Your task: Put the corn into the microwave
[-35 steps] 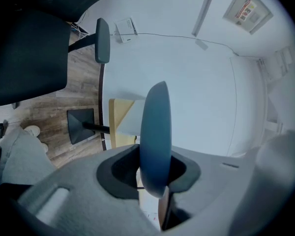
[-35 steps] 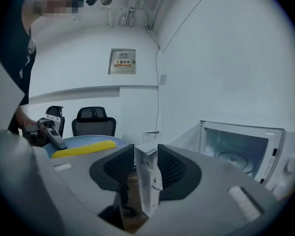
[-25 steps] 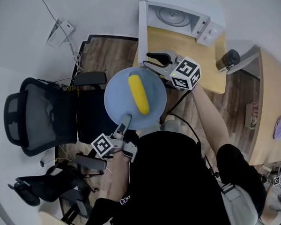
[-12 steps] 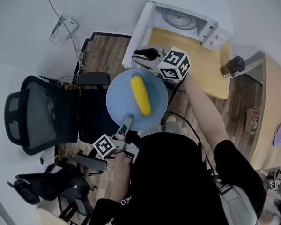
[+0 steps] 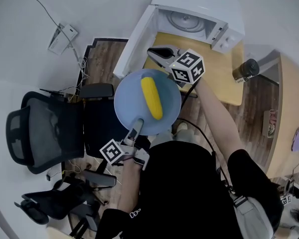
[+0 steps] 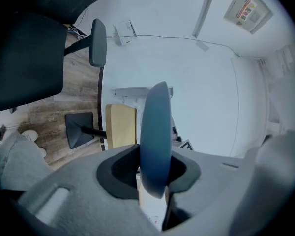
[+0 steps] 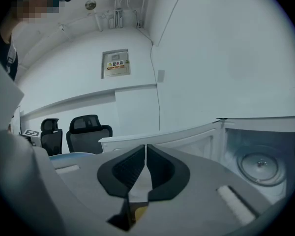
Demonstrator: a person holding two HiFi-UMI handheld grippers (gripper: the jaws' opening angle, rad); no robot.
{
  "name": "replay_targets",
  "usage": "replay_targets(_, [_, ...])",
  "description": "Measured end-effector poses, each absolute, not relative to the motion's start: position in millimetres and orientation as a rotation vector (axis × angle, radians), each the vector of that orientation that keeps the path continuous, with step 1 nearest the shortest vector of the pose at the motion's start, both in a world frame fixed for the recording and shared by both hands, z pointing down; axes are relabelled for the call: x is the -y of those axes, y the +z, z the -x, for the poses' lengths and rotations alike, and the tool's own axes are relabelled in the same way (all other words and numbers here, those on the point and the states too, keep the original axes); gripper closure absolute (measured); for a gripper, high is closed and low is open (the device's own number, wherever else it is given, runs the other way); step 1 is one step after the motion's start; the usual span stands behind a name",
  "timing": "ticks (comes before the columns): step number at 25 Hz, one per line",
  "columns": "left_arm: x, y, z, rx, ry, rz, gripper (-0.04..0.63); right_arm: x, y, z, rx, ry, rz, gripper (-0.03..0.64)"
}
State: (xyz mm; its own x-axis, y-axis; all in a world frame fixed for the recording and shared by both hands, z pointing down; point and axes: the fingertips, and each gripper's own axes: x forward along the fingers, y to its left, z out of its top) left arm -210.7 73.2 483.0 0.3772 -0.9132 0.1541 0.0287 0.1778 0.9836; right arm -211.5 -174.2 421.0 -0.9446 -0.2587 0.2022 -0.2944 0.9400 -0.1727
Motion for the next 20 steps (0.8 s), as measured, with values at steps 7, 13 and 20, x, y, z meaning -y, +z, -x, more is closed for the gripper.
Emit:
replay_targets(7, [-30,479,190,0.893,-0.792,-1.223,0.495,187,424,99,2.848,0.253,-0.810,0.597])
replay_targets(13, [11,483,167,0.861,-0.728,-1.253,0.495,156,443,-7,2.750,0.313,-1.027,0.597])
replay_targets(20, [64,489,133,0.819,-0.670,-1.289,0.495,118,467,-85,2.636,0.421,-1.204,0.598])
